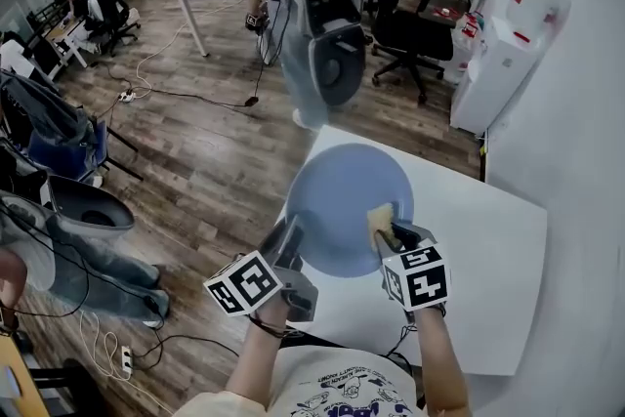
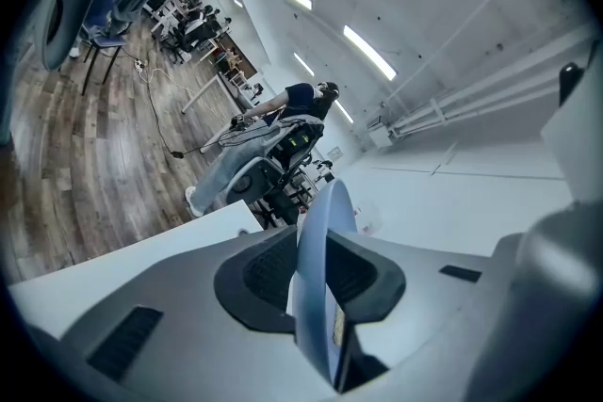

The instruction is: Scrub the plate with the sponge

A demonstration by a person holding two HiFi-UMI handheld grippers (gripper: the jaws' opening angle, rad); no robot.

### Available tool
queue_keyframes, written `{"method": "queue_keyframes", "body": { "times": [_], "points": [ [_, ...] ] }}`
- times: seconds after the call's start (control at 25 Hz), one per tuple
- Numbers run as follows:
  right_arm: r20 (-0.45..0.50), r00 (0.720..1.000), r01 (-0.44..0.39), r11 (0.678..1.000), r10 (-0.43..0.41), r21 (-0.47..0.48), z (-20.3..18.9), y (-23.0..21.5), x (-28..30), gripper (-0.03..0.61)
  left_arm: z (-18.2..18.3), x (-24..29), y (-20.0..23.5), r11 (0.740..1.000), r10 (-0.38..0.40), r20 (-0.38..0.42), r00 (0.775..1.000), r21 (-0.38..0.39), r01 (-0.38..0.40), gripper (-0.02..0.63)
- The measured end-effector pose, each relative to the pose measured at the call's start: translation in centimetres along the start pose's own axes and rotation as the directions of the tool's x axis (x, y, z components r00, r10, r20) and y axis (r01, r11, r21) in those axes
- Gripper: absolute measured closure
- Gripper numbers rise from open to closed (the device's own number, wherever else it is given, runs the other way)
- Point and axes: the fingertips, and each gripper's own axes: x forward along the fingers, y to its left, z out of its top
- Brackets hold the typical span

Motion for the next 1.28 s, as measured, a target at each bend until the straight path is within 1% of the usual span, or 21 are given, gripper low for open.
{"method": "queue_keyframes", "body": {
  "times": [0.24,0.56,0.8,1.0,1.28],
  "points": [
    [-0.011,0.999,-0.033,0.999,0.033,-0.014,-0.6,1.2,0.1,0.474,0.1,0.1,0.1,1.000,0.006,0.008,1.000,-0.001,-0.006,0.548],
    [-0.021,0.994,-0.104,0.994,0.103,-0.020,-1.0,3.4,0.2,0.474,0.1,0.3,0.2,1.000,0.008,0.008,1.000,-0.006,-0.008,0.548],
    [-0.022,0.991,-0.129,0.991,0.128,-0.026,-1.4,5.6,-0.1,0.474,0.0,-0.7,0.6,1.000,0.002,0.007,1.000,-0.010,-0.002,0.546],
    [-0.009,0.987,-0.163,0.986,0.163,-0.027,-0.9,6.9,-0.3,0.474,-0.3,-0.7,0.3,1.000,-0.006,0.004,1.000,-0.016,0.006,0.546],
    [-0.001,0.979,-0.205,0.977,0.205,-0.058,0.3,7.9,-0.1,0.474,-0.6,0.3,-0.4,1.000,-0.009,-0.002,1.000,-0.015,0.009,0.546]
  ]
}}
